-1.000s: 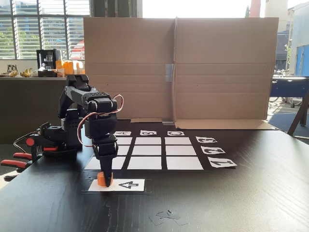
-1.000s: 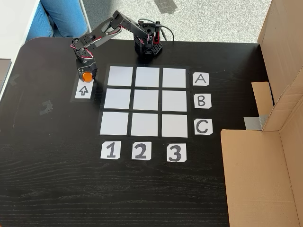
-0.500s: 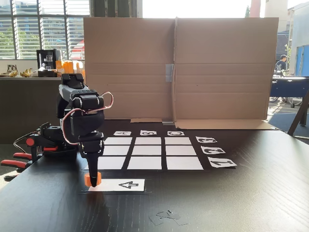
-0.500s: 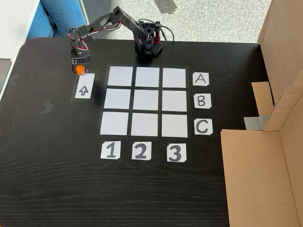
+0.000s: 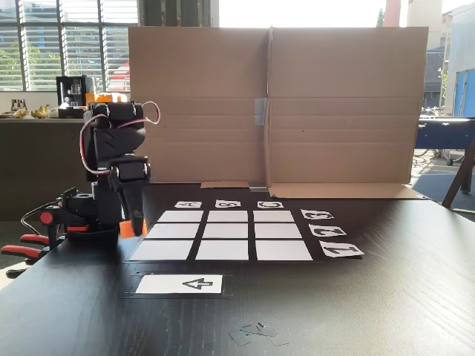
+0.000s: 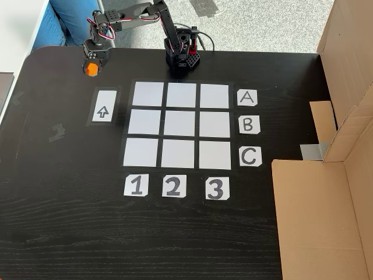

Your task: Pick up the round, orange token and place it in the grid on square A2.

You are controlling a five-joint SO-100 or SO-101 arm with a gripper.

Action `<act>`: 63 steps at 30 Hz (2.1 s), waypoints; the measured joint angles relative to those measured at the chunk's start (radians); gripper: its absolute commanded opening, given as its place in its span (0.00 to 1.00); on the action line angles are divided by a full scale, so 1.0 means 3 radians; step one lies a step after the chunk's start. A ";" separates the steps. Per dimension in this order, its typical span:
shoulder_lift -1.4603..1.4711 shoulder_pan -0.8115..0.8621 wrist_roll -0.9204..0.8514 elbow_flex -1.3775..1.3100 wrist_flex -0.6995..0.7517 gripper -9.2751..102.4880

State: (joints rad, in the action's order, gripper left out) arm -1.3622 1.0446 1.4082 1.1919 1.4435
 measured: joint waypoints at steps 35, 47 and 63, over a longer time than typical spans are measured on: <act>-0.2644 -0.1350 -0.3206 0.2178 0.0005 0.08; -0.2889 -0.2030 -0.3784 0.2623 0.0046 0.08; -0.3375 -0.2828 -0.4142 0.3600 0.0056 0.08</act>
State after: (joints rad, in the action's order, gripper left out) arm -2.3746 0.1963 0.1657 2.2718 1.4603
